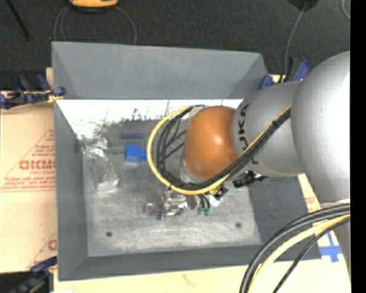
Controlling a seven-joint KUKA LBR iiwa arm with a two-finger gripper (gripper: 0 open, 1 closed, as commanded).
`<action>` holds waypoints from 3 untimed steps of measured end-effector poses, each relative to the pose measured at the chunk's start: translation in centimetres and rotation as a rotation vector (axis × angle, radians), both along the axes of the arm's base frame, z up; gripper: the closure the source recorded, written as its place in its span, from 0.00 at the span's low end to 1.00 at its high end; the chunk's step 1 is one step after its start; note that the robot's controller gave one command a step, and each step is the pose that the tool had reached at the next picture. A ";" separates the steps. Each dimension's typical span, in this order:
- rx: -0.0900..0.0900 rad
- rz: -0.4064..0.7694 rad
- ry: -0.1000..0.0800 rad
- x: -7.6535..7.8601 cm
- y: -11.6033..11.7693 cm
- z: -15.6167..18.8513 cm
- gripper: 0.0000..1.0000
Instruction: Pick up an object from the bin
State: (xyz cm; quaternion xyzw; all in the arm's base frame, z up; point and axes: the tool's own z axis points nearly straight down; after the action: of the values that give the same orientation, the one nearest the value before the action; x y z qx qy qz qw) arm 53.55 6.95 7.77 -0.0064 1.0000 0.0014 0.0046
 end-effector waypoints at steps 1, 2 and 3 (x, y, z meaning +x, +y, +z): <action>-0.001 0.008 0.003 0.7 0.9 2.7 1.00; -0.001 0.002 0.007 0.6 0.9 2.5 0.00; -0.001 0.000 0.007 0.6 0.9 2.5 1.00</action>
Offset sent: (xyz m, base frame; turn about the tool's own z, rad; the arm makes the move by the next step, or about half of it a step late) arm 0.0048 0.0092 0.0246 -0.0092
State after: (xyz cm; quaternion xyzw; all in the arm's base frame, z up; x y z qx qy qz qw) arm 54.13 7.83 10.26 -0.0066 1.0000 0.0008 0.0013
